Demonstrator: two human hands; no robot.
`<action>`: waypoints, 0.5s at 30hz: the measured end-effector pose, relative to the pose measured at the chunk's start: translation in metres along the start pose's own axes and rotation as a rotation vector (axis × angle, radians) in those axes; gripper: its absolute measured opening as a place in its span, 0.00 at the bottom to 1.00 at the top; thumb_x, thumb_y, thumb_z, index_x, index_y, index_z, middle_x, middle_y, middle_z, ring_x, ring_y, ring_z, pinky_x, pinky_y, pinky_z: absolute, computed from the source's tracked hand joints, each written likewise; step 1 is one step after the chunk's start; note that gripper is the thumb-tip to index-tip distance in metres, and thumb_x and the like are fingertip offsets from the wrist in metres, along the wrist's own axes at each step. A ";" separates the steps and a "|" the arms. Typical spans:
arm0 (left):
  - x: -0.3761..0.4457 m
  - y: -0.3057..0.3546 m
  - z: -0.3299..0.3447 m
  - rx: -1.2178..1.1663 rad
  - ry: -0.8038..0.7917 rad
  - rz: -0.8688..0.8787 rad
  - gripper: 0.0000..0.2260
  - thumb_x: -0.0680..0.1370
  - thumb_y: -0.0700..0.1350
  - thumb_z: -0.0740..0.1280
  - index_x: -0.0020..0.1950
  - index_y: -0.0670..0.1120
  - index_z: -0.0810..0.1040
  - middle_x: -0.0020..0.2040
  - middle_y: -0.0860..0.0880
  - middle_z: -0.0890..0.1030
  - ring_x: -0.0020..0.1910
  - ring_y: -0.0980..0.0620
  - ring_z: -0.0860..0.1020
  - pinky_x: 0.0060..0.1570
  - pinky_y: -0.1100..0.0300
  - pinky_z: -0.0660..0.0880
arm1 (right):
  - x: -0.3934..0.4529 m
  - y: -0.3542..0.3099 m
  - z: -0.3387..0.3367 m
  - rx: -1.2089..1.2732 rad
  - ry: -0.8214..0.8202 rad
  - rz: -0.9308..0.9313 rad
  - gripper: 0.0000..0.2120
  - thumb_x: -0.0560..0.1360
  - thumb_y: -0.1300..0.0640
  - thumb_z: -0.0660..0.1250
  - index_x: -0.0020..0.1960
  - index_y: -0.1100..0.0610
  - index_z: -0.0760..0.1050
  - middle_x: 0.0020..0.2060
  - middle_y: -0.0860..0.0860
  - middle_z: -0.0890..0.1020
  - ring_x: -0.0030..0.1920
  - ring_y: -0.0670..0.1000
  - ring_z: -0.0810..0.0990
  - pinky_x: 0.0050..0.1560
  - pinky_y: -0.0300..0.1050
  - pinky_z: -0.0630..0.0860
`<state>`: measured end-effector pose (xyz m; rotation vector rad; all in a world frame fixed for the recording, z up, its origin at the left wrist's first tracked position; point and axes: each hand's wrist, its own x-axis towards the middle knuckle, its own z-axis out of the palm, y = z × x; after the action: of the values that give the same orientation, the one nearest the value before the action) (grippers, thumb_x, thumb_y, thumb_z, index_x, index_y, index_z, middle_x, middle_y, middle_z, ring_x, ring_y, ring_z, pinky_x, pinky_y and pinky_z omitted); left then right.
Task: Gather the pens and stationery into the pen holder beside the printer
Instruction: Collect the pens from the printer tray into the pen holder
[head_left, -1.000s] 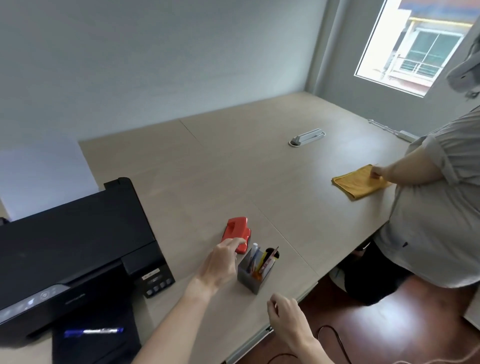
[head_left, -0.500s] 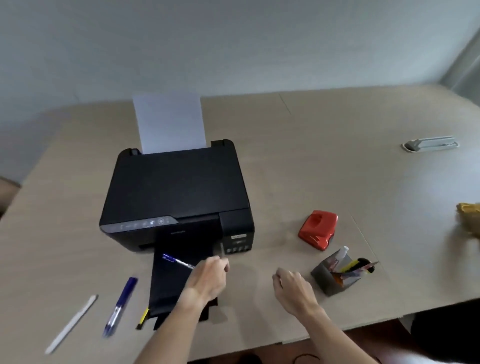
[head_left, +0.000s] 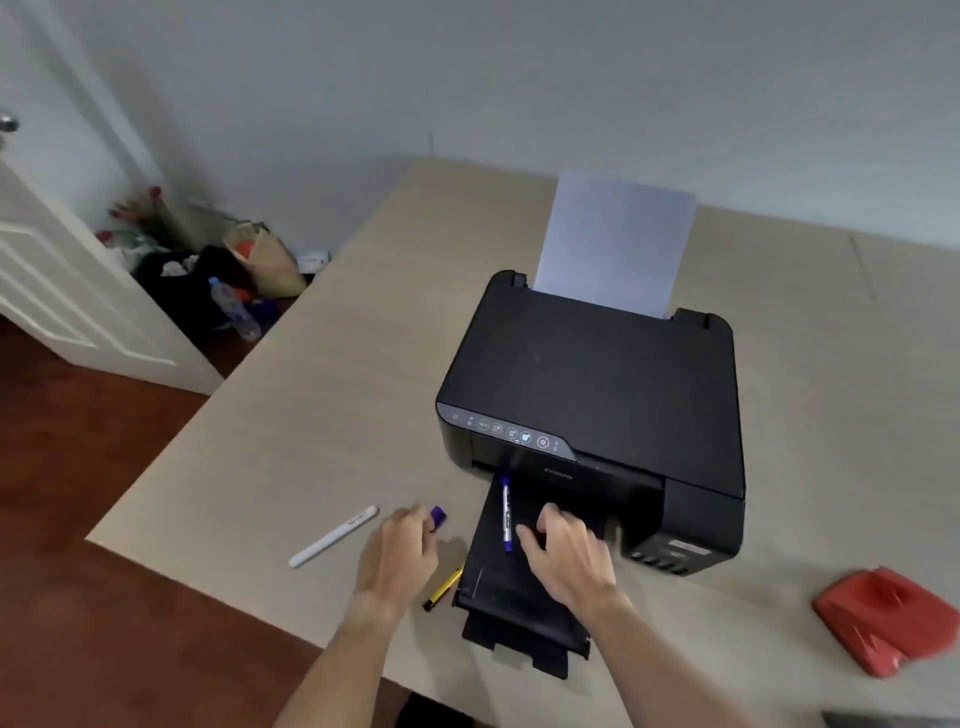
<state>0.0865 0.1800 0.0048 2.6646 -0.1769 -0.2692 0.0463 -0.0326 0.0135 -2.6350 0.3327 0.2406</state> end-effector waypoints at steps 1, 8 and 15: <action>-0.002 -0.005 -0.001 0.003 -0.022 -0.030 0.03 0.76 0.43 0.64 0.46 0.46 0.77 0.42 0.48 0.81 0.36 0.50 0.76 0.35 0.61 0.71 | 0.004 -0.007 0.002 -0.006 -0.021 0.035 0.19 0.76 0.38 0.57 0.48 0.55 0.70 0.42 0.51 0.80 0.42 0.56 0.81 0.38 0.49 0.74; -0.012 -0.027 0.020 0.098 -0.310 -0.068 0.10 0.72 0.52 0.68 0.50 0.49 0.78 0.47 0.50 0.81 0.42 0.52 0.79 0.44 0.61 0.75 | 0.030 -0.032 0.022 -0.082 -0.151 0.077 0.14 0.78 0.47 0.60 0.53 0.58 0.71 0.46 0.55 0.81 0.46 0.57 0.82 0.40 0.48 0.74; -0.001 -0.018 0.033 0.235 -0.403 -0.012 0.08 0.72 0.50 0.70 0.49 0.50 0.79 0.48 0.51 0.82 0.45 0.51 0.80 0.50 0.59 0.78 | 0.030 -0.010 0.013 -0.081 -0.093 0.062 0.09 0.76 0.53 0.59 0.49 0.58 0.71 0.45 0.55 0.80 0.42 0.58 0.81 0.36 0.46 0.70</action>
<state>0.0794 0.1823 -0.0323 2.8110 -0.3366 -0.8363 0.0764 -0.0239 -0.0009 -2.6851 0.3815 0.4040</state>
